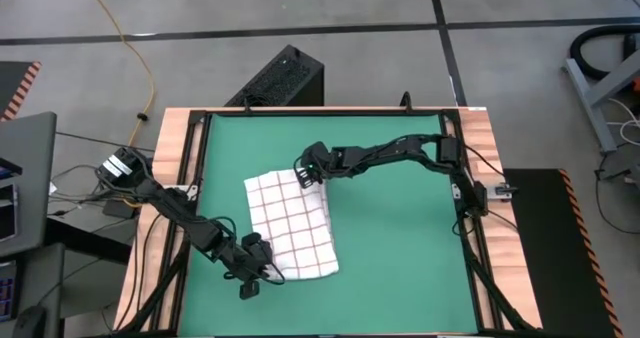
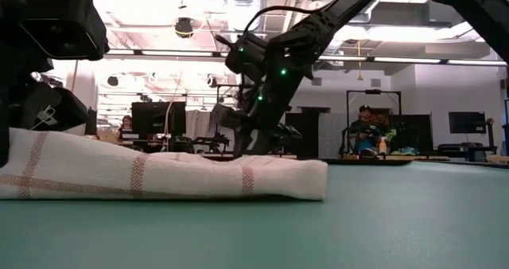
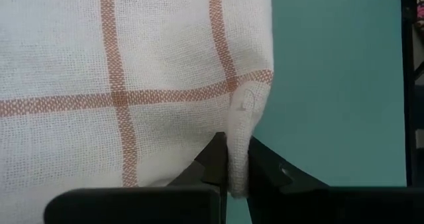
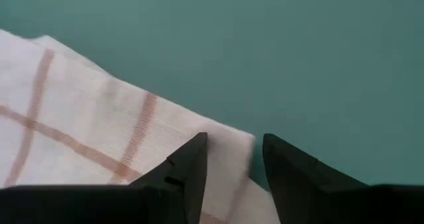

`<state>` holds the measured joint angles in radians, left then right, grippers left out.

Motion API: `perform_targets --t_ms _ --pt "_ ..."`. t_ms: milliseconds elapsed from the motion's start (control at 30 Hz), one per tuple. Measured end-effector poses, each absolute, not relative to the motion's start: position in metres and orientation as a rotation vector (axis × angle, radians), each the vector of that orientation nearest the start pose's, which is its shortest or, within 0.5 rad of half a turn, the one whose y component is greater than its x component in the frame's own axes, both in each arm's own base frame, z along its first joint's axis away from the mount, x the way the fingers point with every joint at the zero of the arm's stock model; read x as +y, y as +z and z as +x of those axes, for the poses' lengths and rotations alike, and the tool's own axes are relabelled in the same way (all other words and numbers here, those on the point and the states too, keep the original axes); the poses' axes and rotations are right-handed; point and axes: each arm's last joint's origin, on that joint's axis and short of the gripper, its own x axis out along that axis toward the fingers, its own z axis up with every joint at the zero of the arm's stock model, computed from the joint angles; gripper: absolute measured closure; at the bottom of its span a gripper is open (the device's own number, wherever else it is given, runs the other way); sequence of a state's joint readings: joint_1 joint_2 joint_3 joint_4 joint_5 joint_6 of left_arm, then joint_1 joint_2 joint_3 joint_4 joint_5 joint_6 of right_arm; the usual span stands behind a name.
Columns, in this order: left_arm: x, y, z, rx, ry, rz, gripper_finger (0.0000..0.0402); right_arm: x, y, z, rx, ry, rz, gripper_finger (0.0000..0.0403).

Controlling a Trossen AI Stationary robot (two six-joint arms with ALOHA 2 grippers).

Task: Roll towel into tight, uniform cylinder
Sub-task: Roll the white patterned towel

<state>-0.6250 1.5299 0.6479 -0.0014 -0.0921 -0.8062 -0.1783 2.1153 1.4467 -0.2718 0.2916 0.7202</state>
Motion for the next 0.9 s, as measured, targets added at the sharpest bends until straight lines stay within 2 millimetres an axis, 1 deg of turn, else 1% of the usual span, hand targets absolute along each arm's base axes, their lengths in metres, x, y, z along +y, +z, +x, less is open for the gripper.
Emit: perform_targets --t_ms 67,133,200,333,400,500,667,733,833,900 --pt "-0.157 0.142 0.222 0.970 -0.129 -0.428 0.0383 -0.087 0.147 0.436 0.735 -0.738 0.591 0.0238" --pt "-0.157 0.141 0.222 0.970 -0.128 -0.427 0.0383 -0.086 0.146 0.437 0.748 -0.711 0.581 0.0254" --pt "-0.157 0.141 0.222 0.972 -0.128 -0.426 0.0383 -0.086 0.147 0.438 0.741 -0.678 0.570 0.0282" --pt "-0.157 0.141 0.222 0.971 -0.126 -0.426 0.0383 -0.085 0.147 0.438 0.756 -0.646 0.574 0.0352" --pt "-0.157 0.141 0.222 0.973 -0.127 -0.427 0.0383 -0.084 0.151 0.438 0.759 -0.635 0.569 0.0384" --pt "-0.157 0.141 0.222 0.978 -0.132 -0.429 0.0383 -0.080 0.161 0.442 0.758 -0.617 0.551 0.0390" --pt "-0.157 0.141 0.222 0.979 -0.133 -0.431 0.0383 -0.068 0.183 0.449 0.823 -0.597 0.482 0.0396" --pt "-0.157 0.141 0.222 0.980 -0.132 -0.431 0.0383 -0.061 0.194 0.450 0.851 -0.623 0.454 0.0396" --pt "-0.157 0.141 0.222 0.980 -0.134 -0.428 0.0383 -0.048 0.208 0.447 0.924 -0.681 0.402 0.0396" --pt "-0.157 0.141 0.222 0.980 -0.134 -0.428 0.0383 -0.040 0.213 0.442 0.965 -0.740 0.383 0.0396"
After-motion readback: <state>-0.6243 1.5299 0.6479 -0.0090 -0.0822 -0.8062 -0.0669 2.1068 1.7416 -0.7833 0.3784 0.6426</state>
